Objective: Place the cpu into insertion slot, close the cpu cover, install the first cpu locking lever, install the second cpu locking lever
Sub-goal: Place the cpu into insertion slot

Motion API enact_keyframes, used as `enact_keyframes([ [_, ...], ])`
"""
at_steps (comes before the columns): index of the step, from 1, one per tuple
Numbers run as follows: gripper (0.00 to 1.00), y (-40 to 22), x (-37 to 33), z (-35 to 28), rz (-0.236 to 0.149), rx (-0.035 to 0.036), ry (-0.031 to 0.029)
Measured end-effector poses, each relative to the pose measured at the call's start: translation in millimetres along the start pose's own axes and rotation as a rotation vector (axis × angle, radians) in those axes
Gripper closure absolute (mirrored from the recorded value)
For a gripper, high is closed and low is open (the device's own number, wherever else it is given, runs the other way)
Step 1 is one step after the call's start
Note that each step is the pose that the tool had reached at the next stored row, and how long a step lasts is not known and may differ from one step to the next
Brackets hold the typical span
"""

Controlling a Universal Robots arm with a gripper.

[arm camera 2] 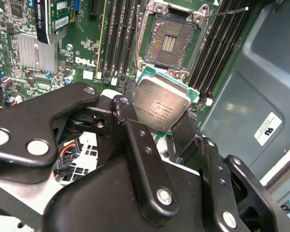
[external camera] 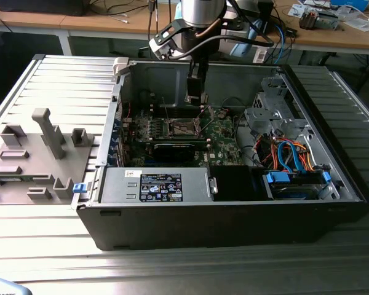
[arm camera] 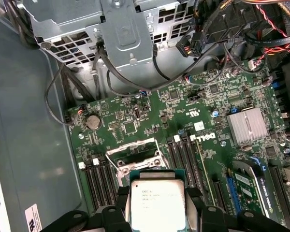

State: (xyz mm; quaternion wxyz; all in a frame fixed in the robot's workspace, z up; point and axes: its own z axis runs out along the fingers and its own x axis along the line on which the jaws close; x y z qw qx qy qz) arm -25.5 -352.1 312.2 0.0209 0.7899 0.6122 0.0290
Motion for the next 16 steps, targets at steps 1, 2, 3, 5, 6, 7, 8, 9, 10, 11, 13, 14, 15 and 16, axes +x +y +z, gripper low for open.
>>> enact_keyframes([
  [1,0.45,0.0,0.0,0.1,-0.015,0.0002,0.0012],
  [2,0.45,-0.1,0.0,0.4,-0.045,0.0009,0.0031],
  [3,0.45,0.0,0.0,0.7,-0.072,0.0015,0.0049],
  [5,0.45,-0.1,-0.1,1.6,-0.133,0.0028,0.0089],
  [6,0.45,-0.2,-0.1,2.4,-0.172,0.0036,0.0118],
  [7,0.45,-0.2,-0.1,3.0,-0.21,0.0044,0.0145],
  [8,0.45,-0.2,-0.1,3.2,-0.238,0.0049,0.0164],
  [9,0.45,-0.2,0.0,3.4,-0.255,0.0052,0.0177],
  [10,0.45,-0.2,0.0,3.4,-0.269,0.0055,0.0187],
  [11,0.45,-0.2,0.0,3.5,-0.272,0.0055,0.0189],
  [13,0.45,-0.2,-0.1,3.4,-0.273,0.0056,0.0189],
  [14,0.45,-0.2,-0.1,3.4,-0.273,0.0056,0.0189],
  [15,0.45,-0.2,-0.1,3.4,-0.273,0.0056,0.0189],
  [16,0.45,-0.3,-0.1,3.4,-0.273,0.0057,0.0189],
])
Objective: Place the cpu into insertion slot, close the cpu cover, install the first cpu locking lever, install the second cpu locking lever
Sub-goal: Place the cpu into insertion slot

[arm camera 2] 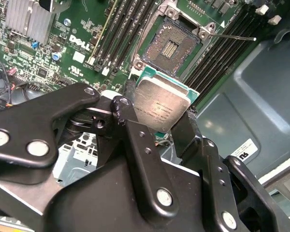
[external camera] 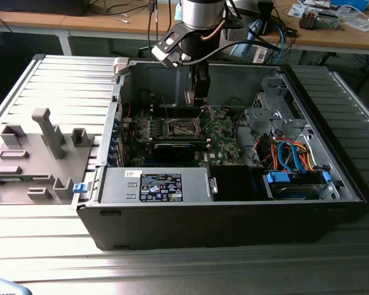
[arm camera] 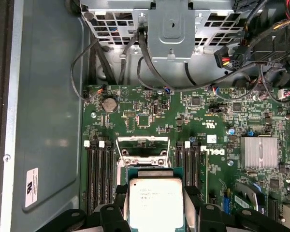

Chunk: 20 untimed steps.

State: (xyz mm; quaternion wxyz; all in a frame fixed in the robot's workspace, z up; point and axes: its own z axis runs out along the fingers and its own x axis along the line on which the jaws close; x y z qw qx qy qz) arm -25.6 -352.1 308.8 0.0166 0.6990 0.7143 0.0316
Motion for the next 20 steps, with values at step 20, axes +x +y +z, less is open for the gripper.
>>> enact_keyframes([
  [20,0.45,-3.9,0.0,5.0,0.0,0.0,0.0],
])
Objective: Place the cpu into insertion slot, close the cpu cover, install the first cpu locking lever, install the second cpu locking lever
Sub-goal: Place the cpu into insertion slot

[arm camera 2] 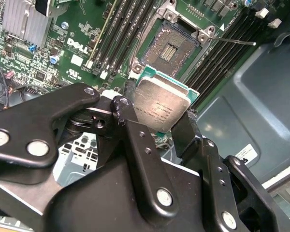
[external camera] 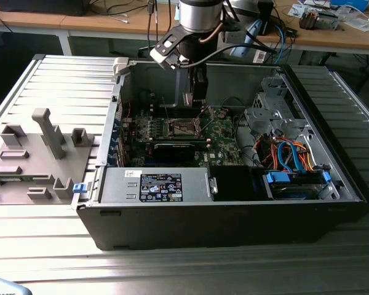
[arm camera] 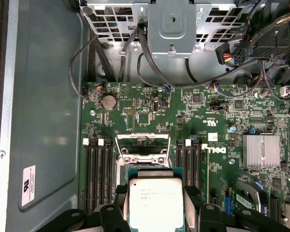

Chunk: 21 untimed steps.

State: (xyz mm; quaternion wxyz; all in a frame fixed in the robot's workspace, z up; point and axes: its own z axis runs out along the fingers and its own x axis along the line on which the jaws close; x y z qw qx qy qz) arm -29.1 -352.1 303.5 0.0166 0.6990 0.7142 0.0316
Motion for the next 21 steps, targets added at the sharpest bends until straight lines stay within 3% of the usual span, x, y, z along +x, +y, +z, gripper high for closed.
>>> enact_keyframes([
  [21,0.45,-2.6,-0.1,5.1,0.0,0.0,-0.0001],
])
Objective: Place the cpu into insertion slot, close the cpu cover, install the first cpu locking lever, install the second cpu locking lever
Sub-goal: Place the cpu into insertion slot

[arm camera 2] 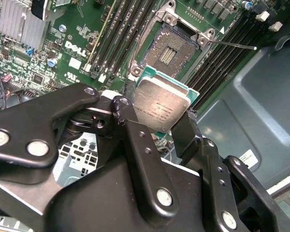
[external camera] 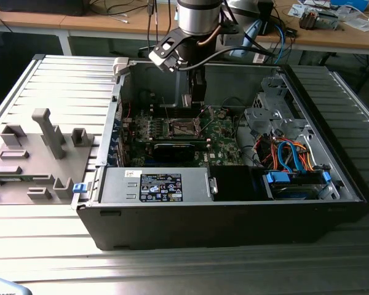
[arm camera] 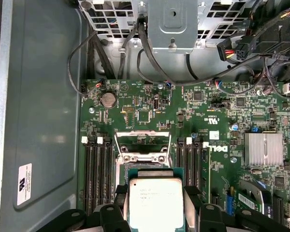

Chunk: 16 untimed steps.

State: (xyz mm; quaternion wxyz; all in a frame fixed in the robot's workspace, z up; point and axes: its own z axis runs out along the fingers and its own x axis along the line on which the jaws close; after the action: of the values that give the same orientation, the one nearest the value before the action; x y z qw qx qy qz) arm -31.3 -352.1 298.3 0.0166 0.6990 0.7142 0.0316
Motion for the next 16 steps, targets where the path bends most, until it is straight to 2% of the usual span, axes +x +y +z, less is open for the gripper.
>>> enact_keyframes([
  [16,0.45,-0.8,0.0,3.1,0.0,0.0,0.0],
])
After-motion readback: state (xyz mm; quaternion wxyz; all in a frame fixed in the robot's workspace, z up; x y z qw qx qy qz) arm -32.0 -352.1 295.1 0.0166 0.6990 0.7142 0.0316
